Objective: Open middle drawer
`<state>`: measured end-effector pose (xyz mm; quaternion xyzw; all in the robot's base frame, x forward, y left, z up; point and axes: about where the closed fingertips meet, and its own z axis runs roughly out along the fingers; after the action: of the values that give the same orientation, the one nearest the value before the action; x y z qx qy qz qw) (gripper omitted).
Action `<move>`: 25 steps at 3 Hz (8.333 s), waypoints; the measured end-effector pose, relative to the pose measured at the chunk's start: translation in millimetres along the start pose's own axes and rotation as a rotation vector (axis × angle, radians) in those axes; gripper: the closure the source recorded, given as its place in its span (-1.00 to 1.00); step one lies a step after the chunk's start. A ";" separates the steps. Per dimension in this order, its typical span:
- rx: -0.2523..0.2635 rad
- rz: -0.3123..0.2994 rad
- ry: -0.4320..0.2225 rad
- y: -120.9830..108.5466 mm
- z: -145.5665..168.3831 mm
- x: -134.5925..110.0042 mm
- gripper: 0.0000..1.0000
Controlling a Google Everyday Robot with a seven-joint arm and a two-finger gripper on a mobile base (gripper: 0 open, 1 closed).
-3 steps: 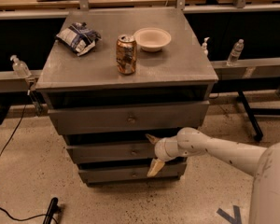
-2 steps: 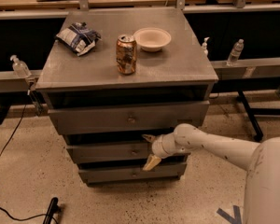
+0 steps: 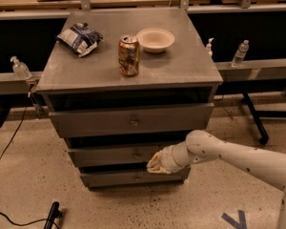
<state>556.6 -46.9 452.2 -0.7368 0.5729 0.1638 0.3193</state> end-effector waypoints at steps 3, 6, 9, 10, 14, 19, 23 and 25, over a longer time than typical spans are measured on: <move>-0.019 0.061 0.111 47.8 -30.5 9.6 -0.58; 0.099 0.160 0.130 -57.0 56.3 28.2 -0.97; 0.111 0.157 0.134 -64.7 64.1 25.8 0.43; 0.111 0.157 0.134 -66.9 58.4 21.1 0.87; 0.108 0.157 0.133 -66.4 58.5 19.7 -0.15; 0.139 0.105 0.240 -62.9 44.7 17.3 -0.57; 0.104 0.110 0.203 -65.1 49.4 27.0 0.16; 0.097 0.107 0.201 -62.6 48.4 23.6 -0.56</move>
Offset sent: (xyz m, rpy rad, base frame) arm -0.0789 -0.0461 0.0160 -0.1233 0.0398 -0.0476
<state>628.9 -23.8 419.7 -0.7015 0.6478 0.0781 0.2866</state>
